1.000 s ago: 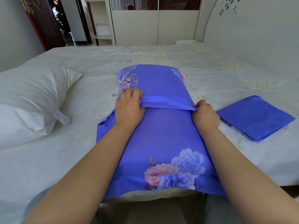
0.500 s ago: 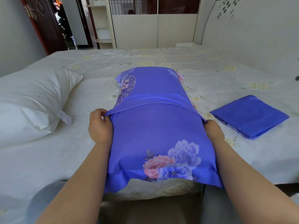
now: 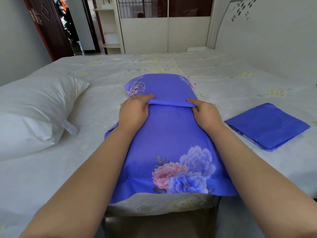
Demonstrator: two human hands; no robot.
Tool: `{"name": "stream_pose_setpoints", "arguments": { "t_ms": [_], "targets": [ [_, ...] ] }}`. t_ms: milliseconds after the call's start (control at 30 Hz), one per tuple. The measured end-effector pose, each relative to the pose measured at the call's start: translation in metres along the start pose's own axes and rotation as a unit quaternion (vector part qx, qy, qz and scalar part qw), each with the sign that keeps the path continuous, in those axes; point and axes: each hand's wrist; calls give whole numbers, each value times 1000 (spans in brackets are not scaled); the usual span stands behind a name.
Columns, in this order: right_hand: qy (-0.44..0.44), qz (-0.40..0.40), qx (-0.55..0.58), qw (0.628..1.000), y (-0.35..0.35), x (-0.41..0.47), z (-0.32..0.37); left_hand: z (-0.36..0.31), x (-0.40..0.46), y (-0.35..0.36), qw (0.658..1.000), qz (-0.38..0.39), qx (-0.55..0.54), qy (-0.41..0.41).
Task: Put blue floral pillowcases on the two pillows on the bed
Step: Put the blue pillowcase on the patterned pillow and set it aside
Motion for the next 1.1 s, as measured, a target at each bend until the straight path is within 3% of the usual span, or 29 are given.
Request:
{"name": "stream_pose_setpoints", "arguments": {
  "t_ms": [100,200,300,367,467,533,600,667,767,833,933,1033,1100],
  "targets": [
    [-75,-99,76,989,8,-26,-7,4,-25,11,991,-100,-49,71],
    [-73,-40,97,992,9,-47,-12,4,-42,13,992,-47,-93,72],
    [-18,34,-32,999,-6,-39,8,2,-48,9,994,-30,-82,67],
    [-6,-17,-74,997,-17,-26,32,3,-46,9,996,-29,-62,54],
    [-70,-90,-24,993,-15,-8,68,3,-45,10,998,-23,-39,42],
    [-73,24,5,997,4,-4,80,1,-46,7,997,-11,-76,-9],
    [13,160,-57,985,28,-11,75,2,-44,6,985,18,-114,-125],
    [106,161,-75,978,42,-17,59,8,-43,9,970,60,-81,-221],
    [214,120,-44,968,38,-21,43,23,-48,14,954,94,-10,-285],
    [275,124,-32,953,30,-22,32,30,-51,14,927,138,-38,-348],
    [342,111,27,933,23,-24,6,43,-52,12,837,239,-189,-454],
    [387,87,156,905,15,-29,-14,52,-61,2,755,321,-300,-487],
    [386,66,192,900,13,-32,-17,51,-65,-2,709,324,-374,-502]
  ]
}}
Point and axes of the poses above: each hand's wrist, its own x-axis towards the middle knuckle, its own y-axis out of the palm, z = x × y, and after that the axes turned 8 degrees about x, right-handed
